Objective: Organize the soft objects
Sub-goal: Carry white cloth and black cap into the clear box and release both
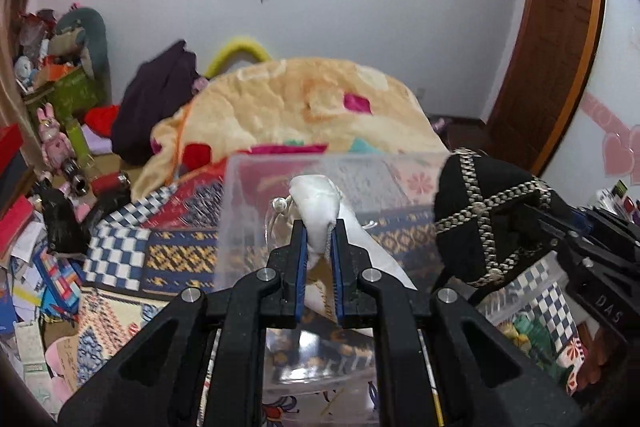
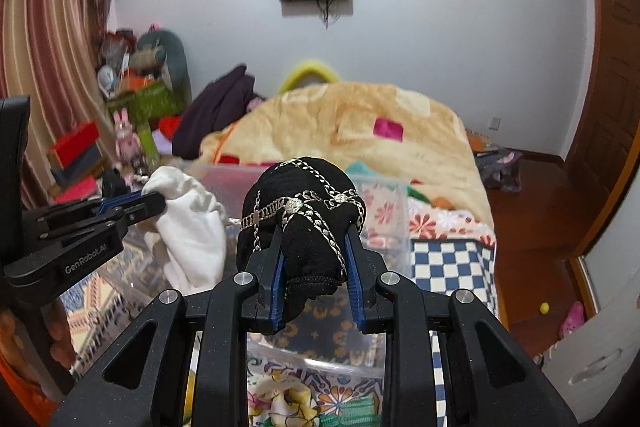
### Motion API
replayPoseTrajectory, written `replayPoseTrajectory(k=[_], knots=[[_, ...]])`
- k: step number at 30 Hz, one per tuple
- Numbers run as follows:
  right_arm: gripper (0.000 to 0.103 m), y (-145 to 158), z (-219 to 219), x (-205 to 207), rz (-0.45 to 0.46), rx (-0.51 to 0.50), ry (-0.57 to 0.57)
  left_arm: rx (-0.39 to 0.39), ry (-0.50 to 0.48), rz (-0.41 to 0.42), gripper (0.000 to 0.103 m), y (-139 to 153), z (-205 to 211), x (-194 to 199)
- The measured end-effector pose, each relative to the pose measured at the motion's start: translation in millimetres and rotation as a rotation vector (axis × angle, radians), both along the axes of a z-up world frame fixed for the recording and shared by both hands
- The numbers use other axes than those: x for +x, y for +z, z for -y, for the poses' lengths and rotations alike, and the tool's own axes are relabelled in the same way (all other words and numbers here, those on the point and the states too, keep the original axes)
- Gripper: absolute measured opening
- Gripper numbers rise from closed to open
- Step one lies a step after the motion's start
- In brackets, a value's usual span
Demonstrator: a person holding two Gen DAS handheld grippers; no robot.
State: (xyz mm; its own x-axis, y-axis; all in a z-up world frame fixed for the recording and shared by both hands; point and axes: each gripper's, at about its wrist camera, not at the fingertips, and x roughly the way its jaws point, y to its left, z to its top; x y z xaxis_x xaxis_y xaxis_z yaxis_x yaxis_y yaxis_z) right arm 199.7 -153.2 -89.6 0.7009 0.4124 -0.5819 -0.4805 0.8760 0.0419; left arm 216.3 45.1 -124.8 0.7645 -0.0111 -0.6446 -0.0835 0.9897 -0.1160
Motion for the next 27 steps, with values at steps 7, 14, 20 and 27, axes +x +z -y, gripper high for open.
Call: replayPoseTrajectory(k=[7, 14, 20, 27], knots=[[0.027, -7.2, -8.6, 8.0, -0.059, -0.046, 0.028, 0.021, -0.040, -0.049, 0.010, -8.7, 8.7, 1.6], [0.049, -2.5, -2.4, 0.3, -0.051, -0.061, 0.028, 0.015, -0.053, -0.054, 0.029, -3.0, 9.9, -9.0], [0.059, 17.8, 10.3, -16.3, -0.001, -0.019, 0.026, 0.005, -0.069, -0.005, 0.044, 17.3, 8.3, -32.3], [0.069, 42.5, 23.5, -51.3, 0.051, 0.039, 0.063, 0.005, -0.081, 0.073, 0.077, 45.9, 12.9, -80.0]])
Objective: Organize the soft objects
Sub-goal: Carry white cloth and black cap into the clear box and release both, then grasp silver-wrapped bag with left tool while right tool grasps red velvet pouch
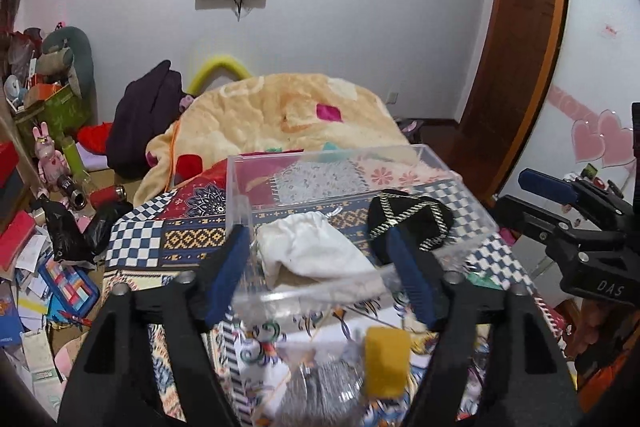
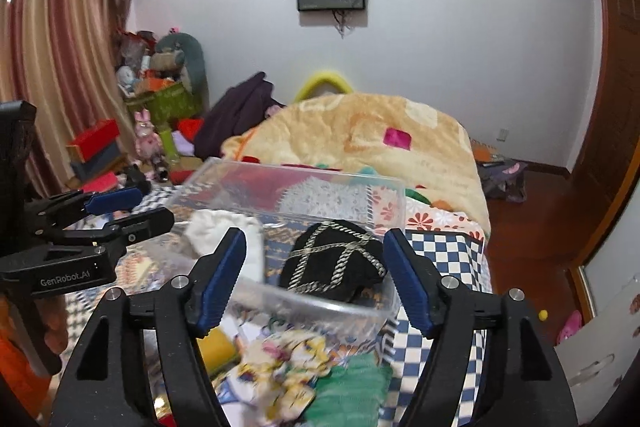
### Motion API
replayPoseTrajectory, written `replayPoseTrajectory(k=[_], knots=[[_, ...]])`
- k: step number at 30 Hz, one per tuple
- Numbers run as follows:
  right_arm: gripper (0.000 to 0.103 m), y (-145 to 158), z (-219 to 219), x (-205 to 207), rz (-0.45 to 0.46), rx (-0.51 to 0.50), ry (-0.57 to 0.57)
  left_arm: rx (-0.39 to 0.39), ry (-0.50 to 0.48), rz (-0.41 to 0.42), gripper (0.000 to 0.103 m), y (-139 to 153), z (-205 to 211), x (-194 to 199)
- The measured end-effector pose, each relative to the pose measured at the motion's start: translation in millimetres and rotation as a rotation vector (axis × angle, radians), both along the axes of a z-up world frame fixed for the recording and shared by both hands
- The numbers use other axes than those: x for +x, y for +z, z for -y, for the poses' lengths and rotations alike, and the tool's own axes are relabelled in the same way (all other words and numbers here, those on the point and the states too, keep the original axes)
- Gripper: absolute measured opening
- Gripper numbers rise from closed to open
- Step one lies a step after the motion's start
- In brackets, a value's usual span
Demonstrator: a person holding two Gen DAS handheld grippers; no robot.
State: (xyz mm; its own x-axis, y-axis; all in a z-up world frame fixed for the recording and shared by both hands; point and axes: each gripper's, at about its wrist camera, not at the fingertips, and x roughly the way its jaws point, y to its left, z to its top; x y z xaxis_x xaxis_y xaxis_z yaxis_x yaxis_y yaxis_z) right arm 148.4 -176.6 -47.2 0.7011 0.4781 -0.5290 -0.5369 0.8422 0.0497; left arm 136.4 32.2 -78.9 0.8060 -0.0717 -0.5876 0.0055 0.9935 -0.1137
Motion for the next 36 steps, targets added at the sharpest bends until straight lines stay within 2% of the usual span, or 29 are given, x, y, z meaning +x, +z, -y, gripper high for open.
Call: replayPoseTrajectory(k=[2, 5, 11, 18, 28, 31, 33, 34, 36], knots=[[0.074, 2.2, 1.5, -14.2, 0.014, 0.001, 0.013, -0.016, -0.005, 0.011, 0.089, 4.5, -0.3, -15.1], [0.078, 0.1, 1.5, -33.3, 0.019, 0.007, 0.034, -0.038, -0.005, 0.014, 0.096, 5.1, -2.2, -34.4], [0.078, -23.7, -5.2, -61.2, -0.044, -0.011, 0.083, -0.037, -0.002, -0.046, 0.096, -11.7, -3.3, -73.5], [0.078, -65.6, -20.2, -75.8, -0.183, -0.029, 0.158, 0.005, -0.005, -0.125, 0.096, -45.4, 3.8, -109.9], [0.078, -121.7, -55.2, -74.6, -0.336, -0.096, 0.252, -0.043, 0.058, -0.225, 0.096, -87.5, -10.9, -136.6], [0.077, -125.4, -59.1, -76.0, -0.330, -0.110, 0.265, -0.033, 0.067, -0.244, 0.096, -93.6, -13.1, -134.6], [0.064, -125.5, -60.7, -77.6, -0.320, -0.117, 0.264, -0.038, 0.067, -0.248, 0.096, -95.6, -13.5, -130.9], [0.054, -124.9, -60.7, -78.4, -0.316, -0.122, 0.262, -0.043, 0.066, -0.247, 0.096, -95.6, -13.6, -127.7], [0.045, -123.8, -58.3, -78.4, -0.317, -0.115, 0.262, -0.054, 0.061, -0.243, 0.096, -95.1, -14.2, -120.9]])
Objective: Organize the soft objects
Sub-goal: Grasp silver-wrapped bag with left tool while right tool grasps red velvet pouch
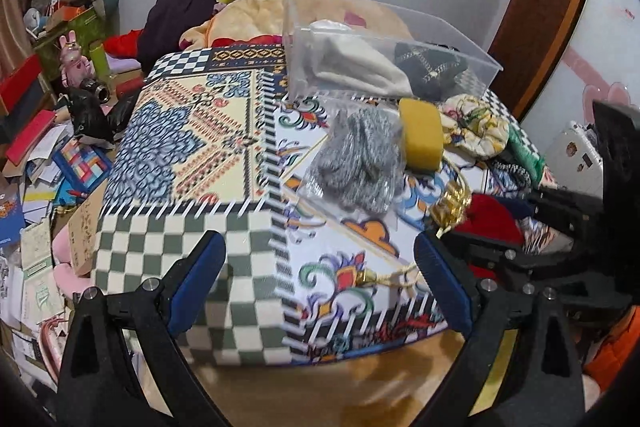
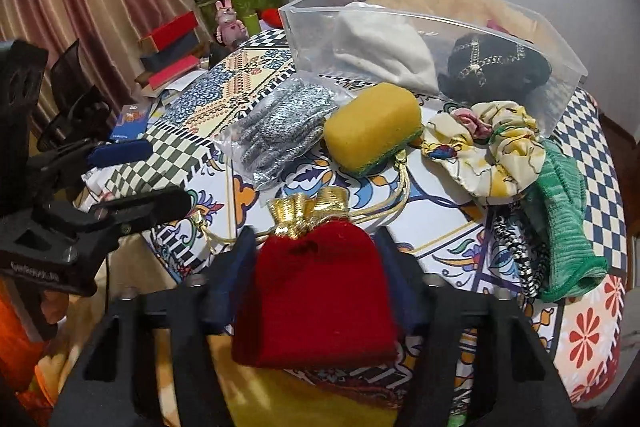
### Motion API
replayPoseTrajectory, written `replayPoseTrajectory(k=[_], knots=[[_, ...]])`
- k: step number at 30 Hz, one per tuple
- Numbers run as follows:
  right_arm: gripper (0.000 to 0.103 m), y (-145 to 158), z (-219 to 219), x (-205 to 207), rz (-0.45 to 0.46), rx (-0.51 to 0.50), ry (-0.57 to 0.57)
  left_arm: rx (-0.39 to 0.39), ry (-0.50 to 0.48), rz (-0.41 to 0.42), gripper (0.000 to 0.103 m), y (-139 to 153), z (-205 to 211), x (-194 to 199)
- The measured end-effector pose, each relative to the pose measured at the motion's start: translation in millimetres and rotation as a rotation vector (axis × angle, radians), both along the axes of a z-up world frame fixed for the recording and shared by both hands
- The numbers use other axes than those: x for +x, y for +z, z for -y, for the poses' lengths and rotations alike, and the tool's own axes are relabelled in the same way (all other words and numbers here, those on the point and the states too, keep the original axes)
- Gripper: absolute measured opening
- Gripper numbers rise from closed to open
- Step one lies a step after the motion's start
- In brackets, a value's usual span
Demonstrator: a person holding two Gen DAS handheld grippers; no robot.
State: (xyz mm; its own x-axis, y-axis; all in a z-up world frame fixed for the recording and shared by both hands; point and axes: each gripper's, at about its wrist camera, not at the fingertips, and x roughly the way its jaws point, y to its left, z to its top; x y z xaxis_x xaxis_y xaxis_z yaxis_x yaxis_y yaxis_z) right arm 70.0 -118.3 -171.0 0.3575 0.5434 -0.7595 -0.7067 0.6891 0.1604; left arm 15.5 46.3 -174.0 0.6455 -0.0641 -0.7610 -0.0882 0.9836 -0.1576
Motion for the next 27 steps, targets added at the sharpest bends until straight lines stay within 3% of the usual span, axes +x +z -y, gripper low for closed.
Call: replayPoseTrajectory(k=[2, 5, 12, 15, 17, 19, 22, 27], knots=[[0.036, 2.6, 1.7, 0.8, 0.002, 0.013, -0.006, -0.008, -0.007, 0.008, 0.096, 1.3, 0.7, 9.3], [0.030, 13.8, 10.1, 1.0, 0.050, 0.012, -0.032, -0.021, -0.019, 0.005, 0.096, 0.6, 2.1, 26.7], [0.027, 43.4, 30.9, 8.8, 0.146, 0.066, -0.104, -0.006, -0.035, -0.018, 0.096, -9.9, 9.0, 69.6], [0.027, 54.1, 39.6, 15.0, 0.170, 0.095, -0.139, -0.017, -0.048, -0.022, 0.078, -13.8, 11.0, 80.1], [0.027, 60.4, 45.1, 19.4, 0.183, 0.117, -0.162, -0.041, -0.067, -0.026, 0.061, -16.4, 11.5, 84.9], [0.027, 65.3, 46.8, 24.3, 0.191, 0.130, -0.177, -0.039, -0.070, -0.016, 0.053, -16.3, 12.7, 86.0], [0.027, 70.7, 49.0, 29.5, 0.207, 0.145, -0.193, -0.041, -0.096, -0.007, 0.033, -13.4, 15.0, 85.2], [0.027, 83.3, 49.3, 40.4, 0.235, 0.164, -0.204, -0.042, -0.100, 0.034, 0.026, 4.1, 14.1, 78.2]])
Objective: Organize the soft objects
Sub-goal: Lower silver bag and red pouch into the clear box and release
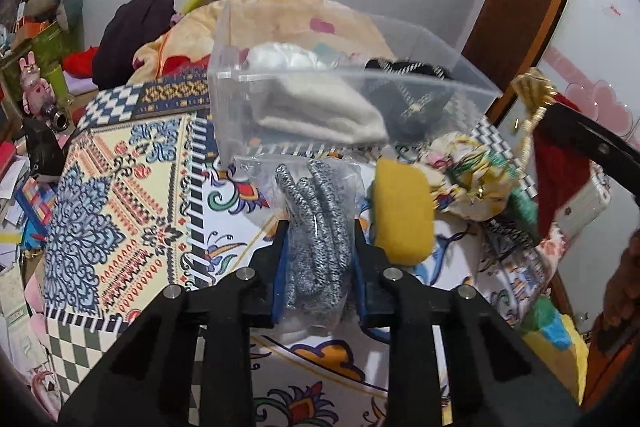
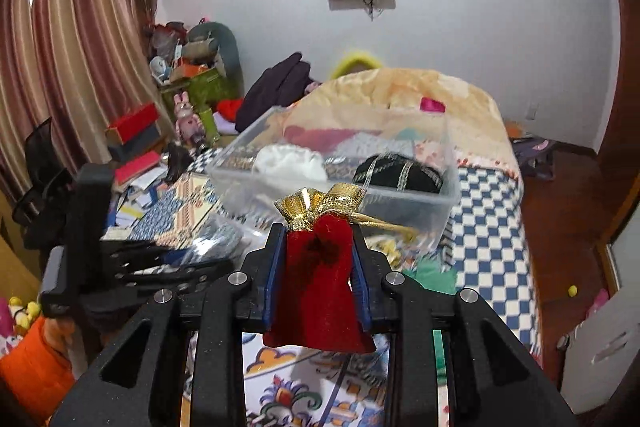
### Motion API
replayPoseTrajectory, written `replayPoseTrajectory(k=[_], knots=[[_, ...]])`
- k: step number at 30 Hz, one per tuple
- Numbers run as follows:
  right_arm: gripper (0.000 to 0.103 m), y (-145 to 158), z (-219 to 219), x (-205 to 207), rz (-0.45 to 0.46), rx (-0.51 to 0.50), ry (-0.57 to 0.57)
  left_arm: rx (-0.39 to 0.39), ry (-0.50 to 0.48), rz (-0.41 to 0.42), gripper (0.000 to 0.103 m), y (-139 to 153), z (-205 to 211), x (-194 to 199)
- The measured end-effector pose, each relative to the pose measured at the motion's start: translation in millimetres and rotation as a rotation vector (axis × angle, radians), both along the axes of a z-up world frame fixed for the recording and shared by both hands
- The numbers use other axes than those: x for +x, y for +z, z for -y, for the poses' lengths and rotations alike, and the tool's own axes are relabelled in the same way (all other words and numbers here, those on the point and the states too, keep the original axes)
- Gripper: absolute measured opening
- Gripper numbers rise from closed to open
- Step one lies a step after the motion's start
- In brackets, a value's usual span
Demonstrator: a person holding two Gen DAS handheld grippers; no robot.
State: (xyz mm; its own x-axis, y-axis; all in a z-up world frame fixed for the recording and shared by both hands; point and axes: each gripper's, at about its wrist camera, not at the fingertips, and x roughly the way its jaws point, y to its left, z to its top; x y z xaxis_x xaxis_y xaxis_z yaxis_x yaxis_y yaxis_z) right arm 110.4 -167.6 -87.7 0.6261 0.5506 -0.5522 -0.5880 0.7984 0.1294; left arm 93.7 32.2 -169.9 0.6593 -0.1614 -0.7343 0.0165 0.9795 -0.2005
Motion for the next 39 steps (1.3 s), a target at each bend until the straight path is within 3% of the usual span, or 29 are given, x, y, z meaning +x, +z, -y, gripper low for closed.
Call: replayPoseTrajectory(k=[9, 19, 28, 39], knots=[[0.027, 29.2, 0.3, 17.7, 0.076, 0.052, -0.015, -0.021, 0.005, 0.148, 0.026, 57.1, -4.8, -6.7], [0.028, 51.5, -12.4, 40.5, 0.140, 0.073, -0.029, 0.017, 0.051, 0.260, 0.026, 100.9, -13.0, 28.7], [0.028, 41.2, -31.4, 63.1, 0.130, 0.041, -0.030, 0.063, 0.067, 0.224, 0.026, 90.4, -13.1, 71.1], [0.029, -2.1, -52.0, 100.0, -0.015, -0.036, -0.029, 0.101, 0.094, 0.120, 0.026, 47.8, -15.3, 112.2]])
